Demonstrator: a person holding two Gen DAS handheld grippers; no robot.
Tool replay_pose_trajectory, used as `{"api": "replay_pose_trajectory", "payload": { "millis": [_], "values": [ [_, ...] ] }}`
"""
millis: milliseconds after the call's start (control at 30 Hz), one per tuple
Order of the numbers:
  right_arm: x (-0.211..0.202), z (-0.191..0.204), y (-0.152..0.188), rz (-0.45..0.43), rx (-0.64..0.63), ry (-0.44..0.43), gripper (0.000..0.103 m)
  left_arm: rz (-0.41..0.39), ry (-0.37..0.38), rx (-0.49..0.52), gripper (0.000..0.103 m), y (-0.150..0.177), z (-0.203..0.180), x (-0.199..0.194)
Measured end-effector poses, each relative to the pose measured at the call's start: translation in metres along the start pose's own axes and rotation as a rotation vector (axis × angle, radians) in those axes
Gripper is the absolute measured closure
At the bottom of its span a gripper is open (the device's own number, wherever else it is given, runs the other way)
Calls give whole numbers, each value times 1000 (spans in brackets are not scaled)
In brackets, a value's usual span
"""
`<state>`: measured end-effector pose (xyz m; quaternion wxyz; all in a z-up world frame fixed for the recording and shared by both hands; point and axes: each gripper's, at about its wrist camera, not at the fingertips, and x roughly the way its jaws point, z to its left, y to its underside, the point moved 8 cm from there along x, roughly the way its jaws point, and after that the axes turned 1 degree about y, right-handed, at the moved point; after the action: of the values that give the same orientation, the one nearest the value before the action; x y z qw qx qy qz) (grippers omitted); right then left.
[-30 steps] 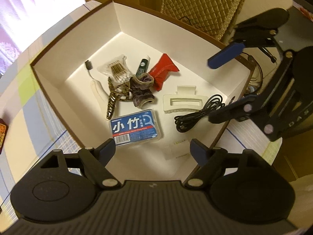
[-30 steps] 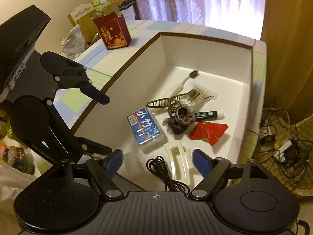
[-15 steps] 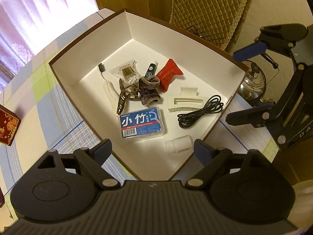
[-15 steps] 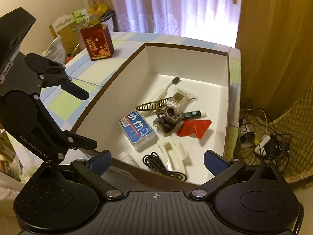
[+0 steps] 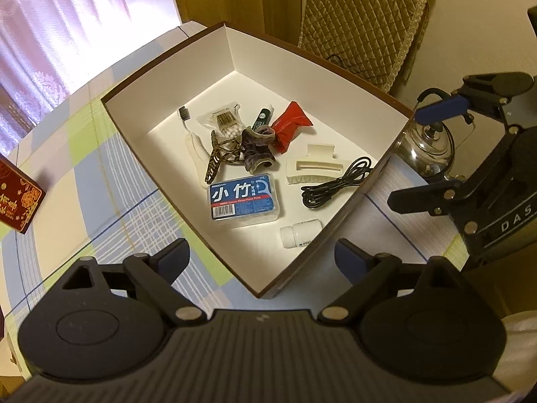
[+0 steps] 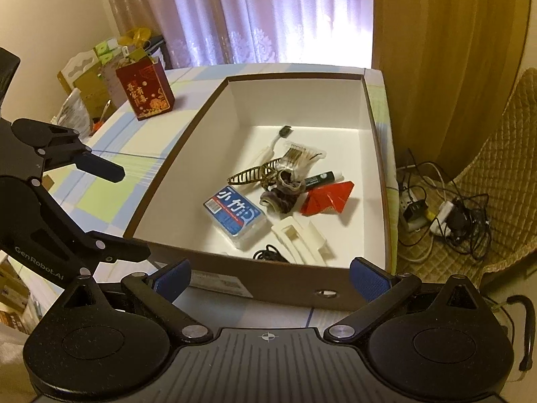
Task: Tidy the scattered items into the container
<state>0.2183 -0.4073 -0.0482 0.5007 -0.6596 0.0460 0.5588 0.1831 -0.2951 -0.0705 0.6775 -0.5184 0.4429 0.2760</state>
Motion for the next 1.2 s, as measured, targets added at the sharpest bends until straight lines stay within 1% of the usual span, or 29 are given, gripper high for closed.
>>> {"api": "replay_pose_trajectory", "payload": {
  "millis": [367, 600, 733, 933, 1200],
  "values": [
    [-3, 8, 14, -27, 42, 66, 0, -43, -29, -61, 10, 10, 1, -8],
    [-6, 10, 17, -52, 118, 87, 0, -57, -31, -115, 10, 16, 4, -11],
    [-6, 15, 18, -49, 152, 70, 0, -74, -41, -123, 10, 20, 8, -15],
    [-8, 23, 19, -40, 137, 121, 0, -63, -55, -140, 10, 29, 12, -19],
    [-11, 33, 20, -55, 126, 144, 0, -75, -62, -147, 10, 36, 17, -25]
  ]
}}
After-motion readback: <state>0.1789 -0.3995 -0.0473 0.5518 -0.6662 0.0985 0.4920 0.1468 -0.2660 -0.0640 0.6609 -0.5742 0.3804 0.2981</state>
